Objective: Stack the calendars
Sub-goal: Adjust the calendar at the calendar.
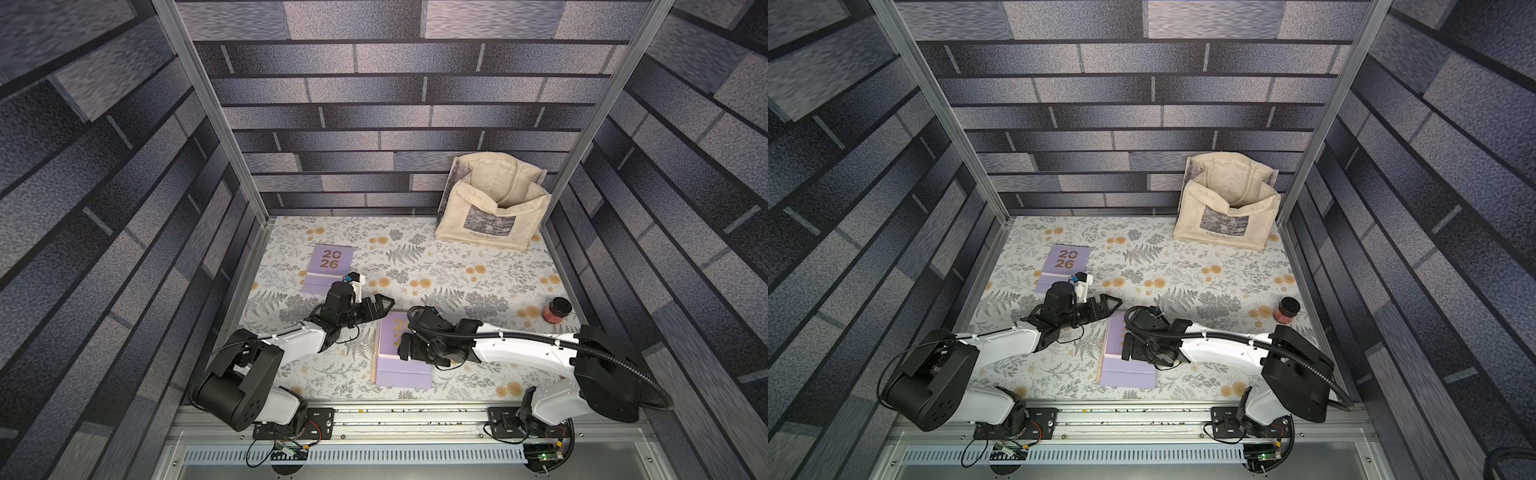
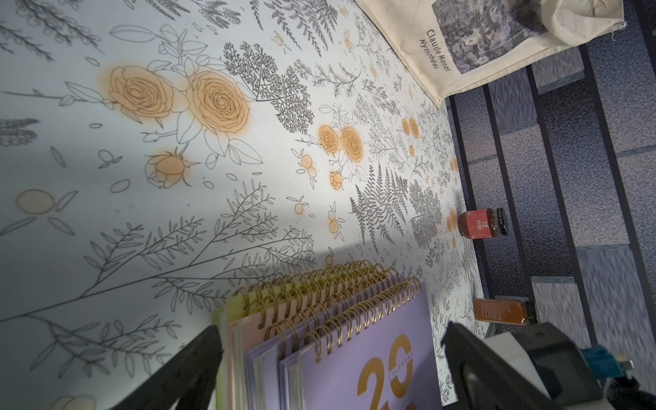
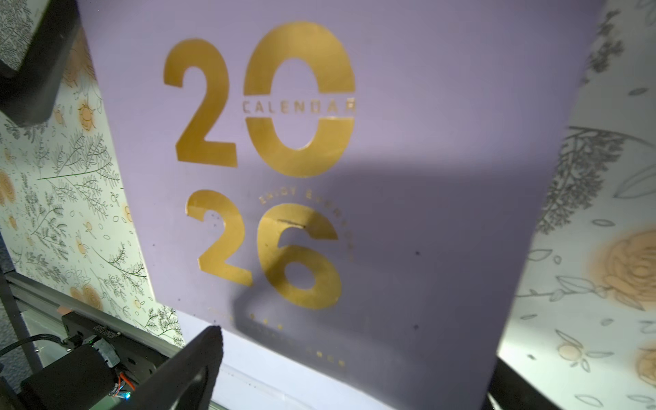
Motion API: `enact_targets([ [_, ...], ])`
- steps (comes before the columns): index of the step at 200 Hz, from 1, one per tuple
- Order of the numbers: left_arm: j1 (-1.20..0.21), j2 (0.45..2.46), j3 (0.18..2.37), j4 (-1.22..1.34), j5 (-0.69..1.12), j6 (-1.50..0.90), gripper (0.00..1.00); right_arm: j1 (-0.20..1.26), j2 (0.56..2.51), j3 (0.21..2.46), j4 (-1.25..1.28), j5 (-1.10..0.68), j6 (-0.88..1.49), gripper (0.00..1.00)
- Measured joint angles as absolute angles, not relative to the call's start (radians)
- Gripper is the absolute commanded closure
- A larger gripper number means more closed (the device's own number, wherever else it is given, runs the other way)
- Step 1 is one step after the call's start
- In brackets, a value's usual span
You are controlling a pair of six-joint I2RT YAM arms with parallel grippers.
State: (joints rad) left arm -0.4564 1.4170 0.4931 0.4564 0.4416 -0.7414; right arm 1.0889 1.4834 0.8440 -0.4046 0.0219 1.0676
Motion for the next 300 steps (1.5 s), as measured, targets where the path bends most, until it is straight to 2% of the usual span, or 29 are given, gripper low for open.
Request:
enact_targets([
  [91, -0.458, 1.418, 0.492, 0.456, 0.442, -0.742, 0.0, 1.106, 1.501, 0.869, -0.435, 0.031, 1.085, 0.0],
  [170, -0.483, 1.29, 0.398, 0.407, 0.408, -0.742, 0.0, 1.153, 1.471, 0.844, -0.449, 0.041, 1.103, 0.0],
  [300, -0.483, 1.267, 0.398, 0.392, 0.388, -0.742, 0.0, 1.203, 1.565, 0.914, -0.487, 0.055, 1.131, 0.0],
])
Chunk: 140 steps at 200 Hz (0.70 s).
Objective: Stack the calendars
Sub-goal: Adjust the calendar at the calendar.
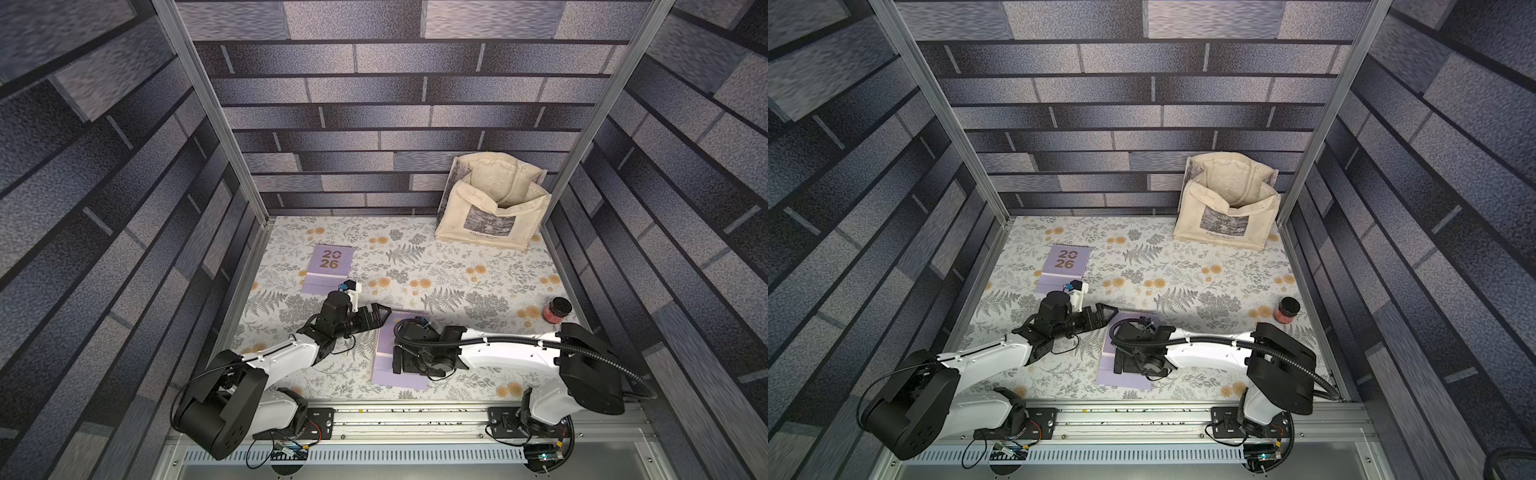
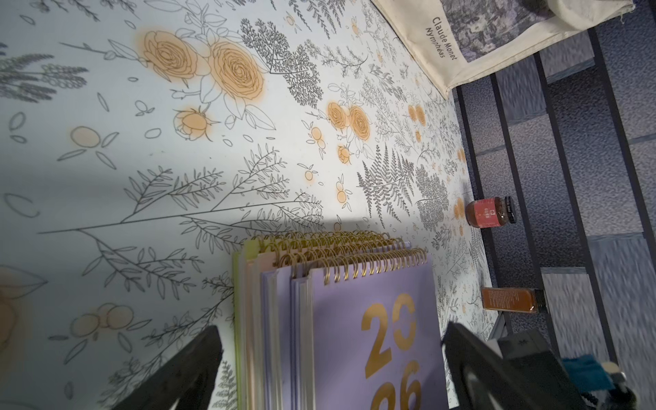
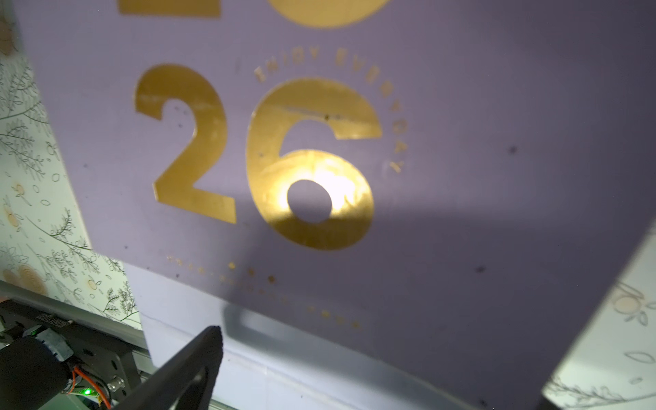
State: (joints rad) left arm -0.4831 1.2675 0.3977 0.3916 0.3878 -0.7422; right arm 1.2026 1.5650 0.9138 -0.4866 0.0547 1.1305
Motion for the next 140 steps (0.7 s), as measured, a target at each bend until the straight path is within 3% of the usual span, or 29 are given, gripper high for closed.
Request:
enact_targets([
  [65, -0.483, 1.267, 0.399, 0.386, 0.387, -0.742, 0.0, 1.174, 1.476, 0.869, -0.491, 0.083, 1.133, 0.0],
  [140, -0.44, 1.328, 0.469, 0.379, 0.397, -0.741, 0.0, 1.013, 1.387, 0.846, -0.509, 0.093, 1.027, 0.0],
])
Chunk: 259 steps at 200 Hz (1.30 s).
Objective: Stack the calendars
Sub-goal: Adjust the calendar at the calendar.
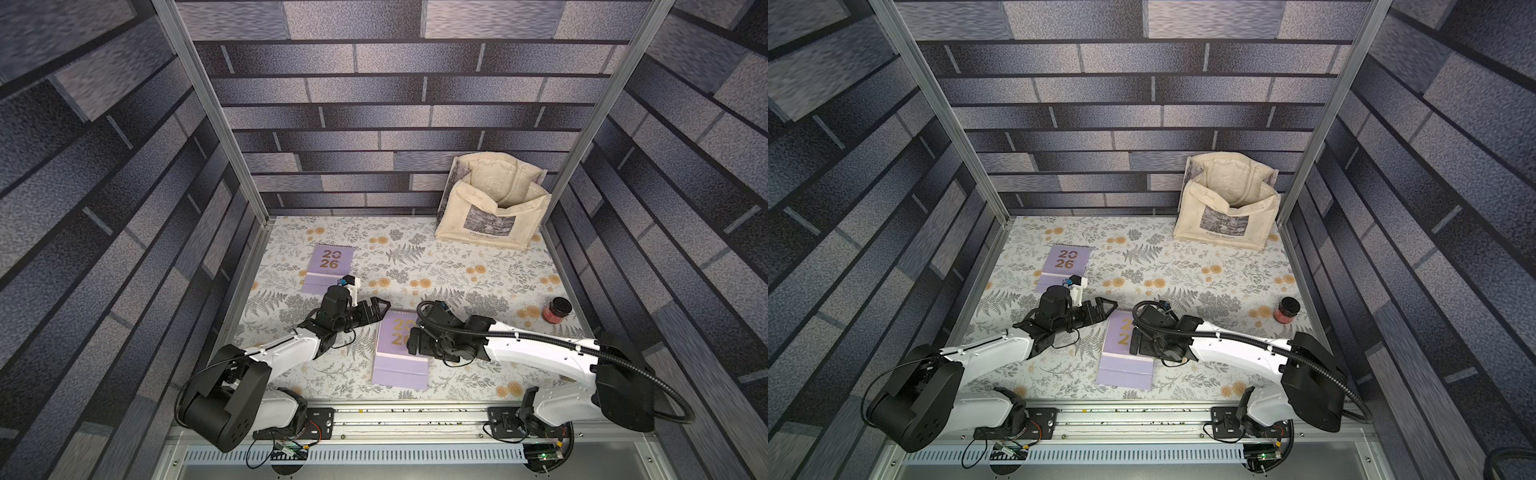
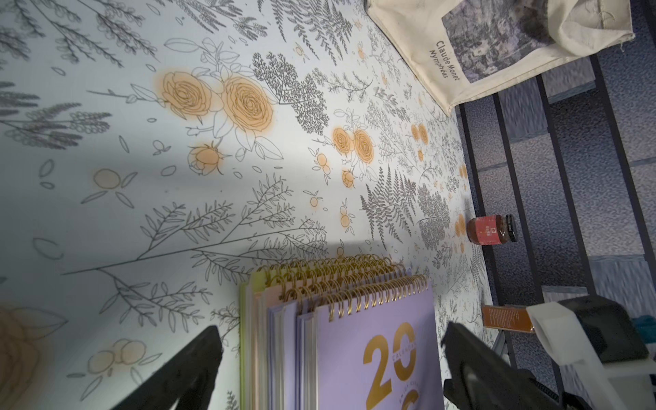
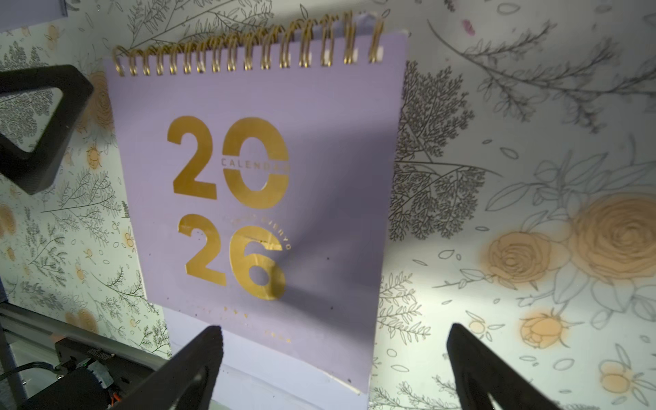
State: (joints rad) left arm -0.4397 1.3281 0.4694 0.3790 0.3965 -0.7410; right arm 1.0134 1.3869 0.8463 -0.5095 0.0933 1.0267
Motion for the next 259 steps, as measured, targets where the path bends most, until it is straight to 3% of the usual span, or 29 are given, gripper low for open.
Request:
enact_targets([
  [86, -0.434, 1.403, 0.515, 0.389, 0.439, -0.741, 0.0, 0.9, 1.463, 0.948, -0.528, 0.057, 0.861, 0.0],
  [259, -0.417, 1.428, 0.545, 0.389, 0.449, -0.741, 0.0, 0.883, 1.655, 1.097, -0.52, -0.01, 0.757, 0.0],
])
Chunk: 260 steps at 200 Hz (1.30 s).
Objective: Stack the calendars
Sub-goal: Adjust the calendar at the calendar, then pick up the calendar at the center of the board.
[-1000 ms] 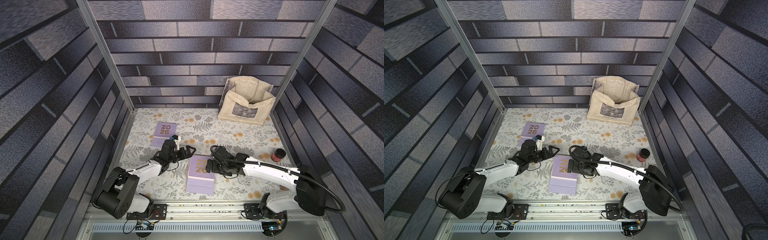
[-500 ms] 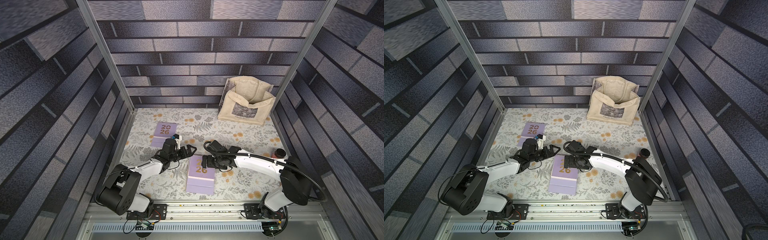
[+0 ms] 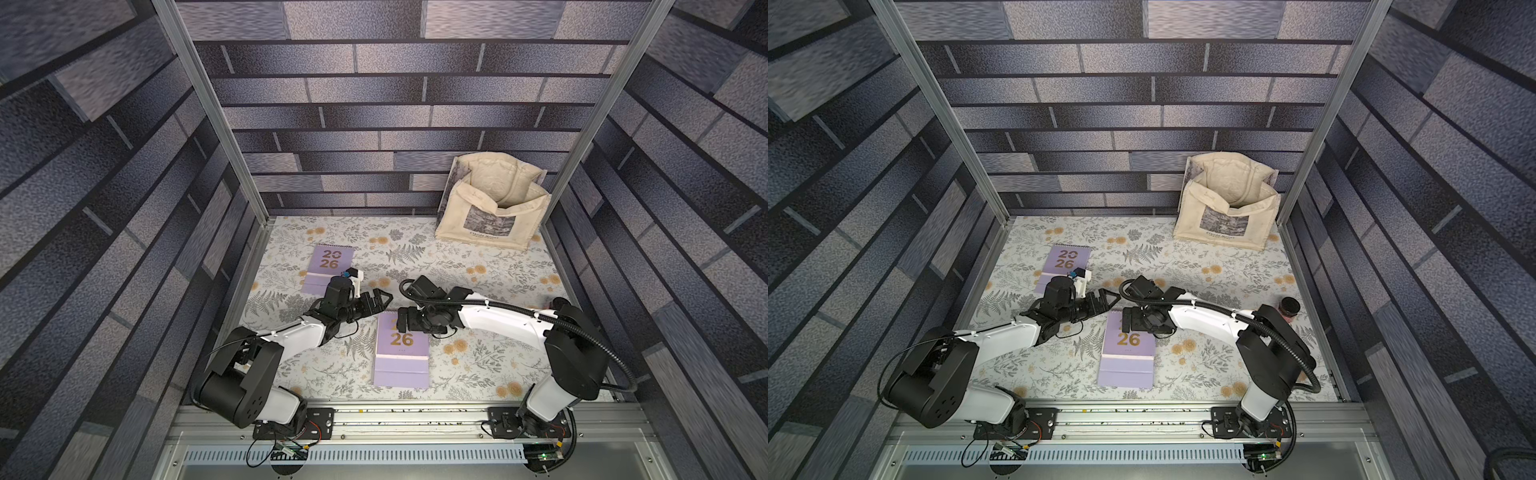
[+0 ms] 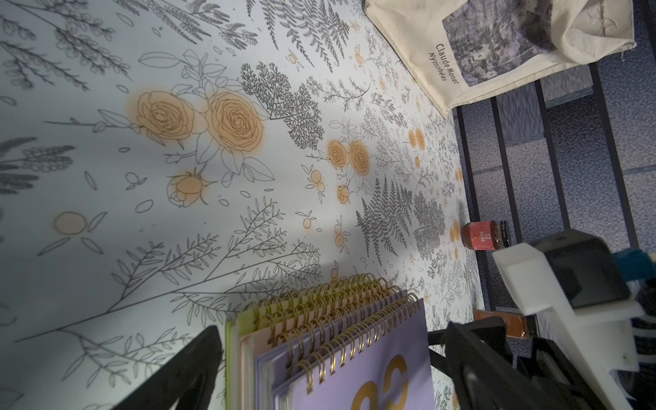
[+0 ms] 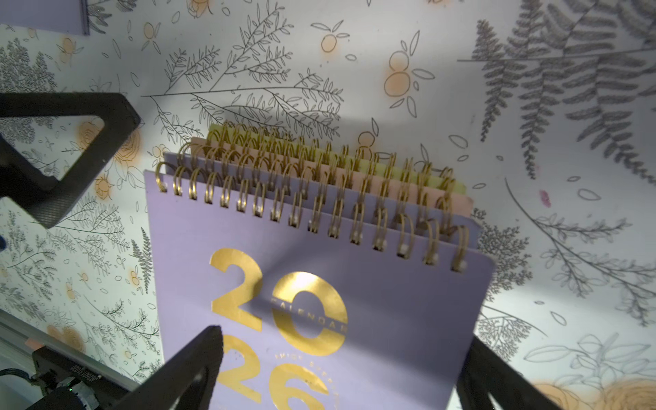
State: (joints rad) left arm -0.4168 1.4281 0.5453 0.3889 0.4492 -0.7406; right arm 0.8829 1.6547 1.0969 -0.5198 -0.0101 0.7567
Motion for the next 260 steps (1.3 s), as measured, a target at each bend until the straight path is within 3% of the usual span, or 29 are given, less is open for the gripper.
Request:
enact_targets([
  [88, -0.372, 1.425, 0.581, 0.339, 0.464, -0.707, 0.0, 0.878, 1.611, 1.098, -0.548, 0.033, 0.753, 0.0],
  [194, -0.118, 1.327, 0.762, 0.133, 0.443, -0.613, 0.0, 0.876, 1.549, 1.155, -0.596, 0.063, 0.705, 0.0],
  [260, 0.01, 1.308, 0.836, -0.008, 0.362, -0.546, 0.0, 0.876, 1.509, 1.011, -0.581, 0.061, 0.721, 0.0],
])
